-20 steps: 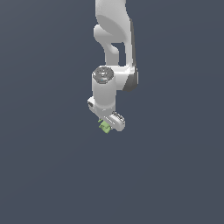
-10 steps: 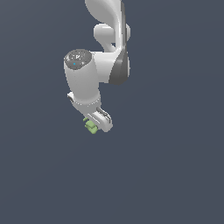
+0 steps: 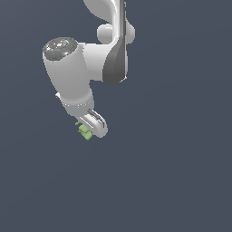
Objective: Pick up the object and move it to a goal position.
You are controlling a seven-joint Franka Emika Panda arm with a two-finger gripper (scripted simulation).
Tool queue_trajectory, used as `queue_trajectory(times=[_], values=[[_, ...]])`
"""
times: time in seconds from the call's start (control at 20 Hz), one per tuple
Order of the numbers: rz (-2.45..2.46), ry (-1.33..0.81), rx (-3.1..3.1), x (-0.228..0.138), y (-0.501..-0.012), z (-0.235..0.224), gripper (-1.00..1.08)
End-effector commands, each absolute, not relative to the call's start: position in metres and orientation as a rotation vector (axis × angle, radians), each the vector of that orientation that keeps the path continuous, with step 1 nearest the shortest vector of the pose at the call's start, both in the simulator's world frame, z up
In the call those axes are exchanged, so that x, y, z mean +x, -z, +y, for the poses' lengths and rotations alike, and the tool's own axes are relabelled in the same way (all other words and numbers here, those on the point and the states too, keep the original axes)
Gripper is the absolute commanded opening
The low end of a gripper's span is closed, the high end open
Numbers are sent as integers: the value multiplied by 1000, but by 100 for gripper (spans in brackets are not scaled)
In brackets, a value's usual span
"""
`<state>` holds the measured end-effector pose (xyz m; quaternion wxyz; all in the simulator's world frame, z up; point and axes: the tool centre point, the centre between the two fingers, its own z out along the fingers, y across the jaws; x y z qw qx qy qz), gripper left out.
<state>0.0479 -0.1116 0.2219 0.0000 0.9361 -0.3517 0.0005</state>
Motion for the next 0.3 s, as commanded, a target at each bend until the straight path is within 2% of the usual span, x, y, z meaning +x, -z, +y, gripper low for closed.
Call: queue_trajectory(times=[0.0,0.25], values=[[-1104,0,2941,51,-226,-115,-100],[-1104,0,2941,53,-228,-116,-100]])
